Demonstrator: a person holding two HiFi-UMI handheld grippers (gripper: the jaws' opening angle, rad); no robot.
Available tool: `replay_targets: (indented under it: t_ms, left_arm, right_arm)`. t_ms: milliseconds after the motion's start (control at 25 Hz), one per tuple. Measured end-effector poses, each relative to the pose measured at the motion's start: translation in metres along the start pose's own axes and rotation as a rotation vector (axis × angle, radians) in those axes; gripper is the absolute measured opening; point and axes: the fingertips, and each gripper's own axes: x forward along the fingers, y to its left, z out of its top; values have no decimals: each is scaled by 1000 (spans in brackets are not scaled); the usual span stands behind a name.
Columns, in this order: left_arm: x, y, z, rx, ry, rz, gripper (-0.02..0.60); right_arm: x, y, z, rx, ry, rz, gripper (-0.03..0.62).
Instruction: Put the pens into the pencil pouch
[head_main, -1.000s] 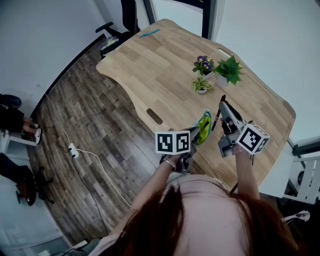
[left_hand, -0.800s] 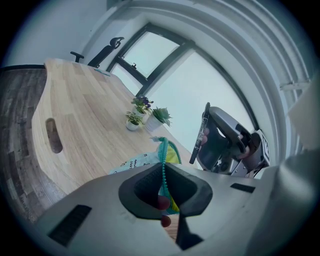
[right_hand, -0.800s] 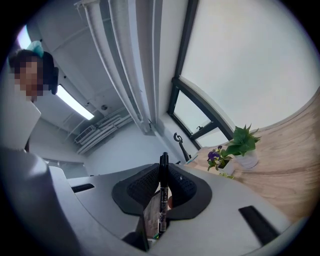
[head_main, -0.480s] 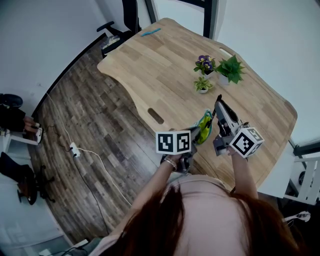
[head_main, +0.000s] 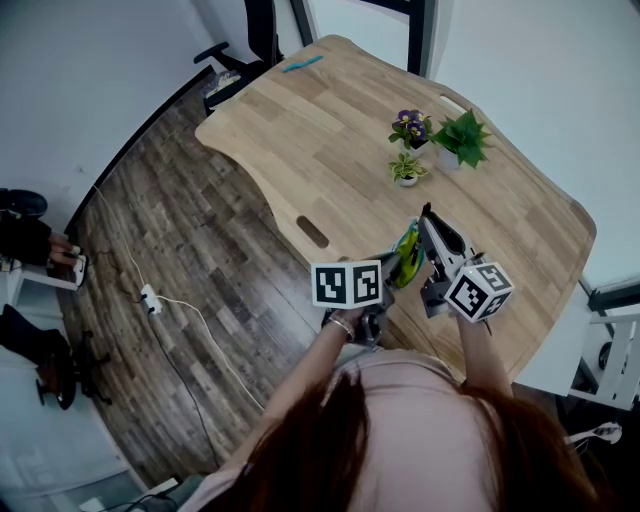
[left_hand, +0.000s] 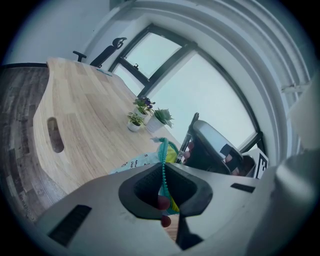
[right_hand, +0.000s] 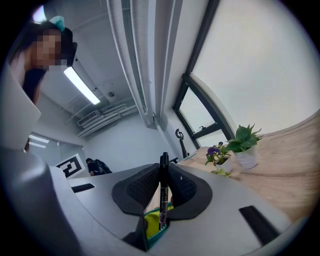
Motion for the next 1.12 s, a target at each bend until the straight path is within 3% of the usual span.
replay_targets:
  t_ms: [600, 840, 1120]
  left_arm:
    - [-1, 3, 1, -13, -16, 3, 12]
    - [0, 5, 3, -21, -22, 5, 13]
    - [-1, 6, 2, -19, -19, 4, 13]
  right_arm:
    - [-6, 9, -32, -229, 136, 0, 51]
    - [-9, 13, -50, -391, 242, -1, 52]
    - [-9, 14, -62, -453, 311, -7, 72]
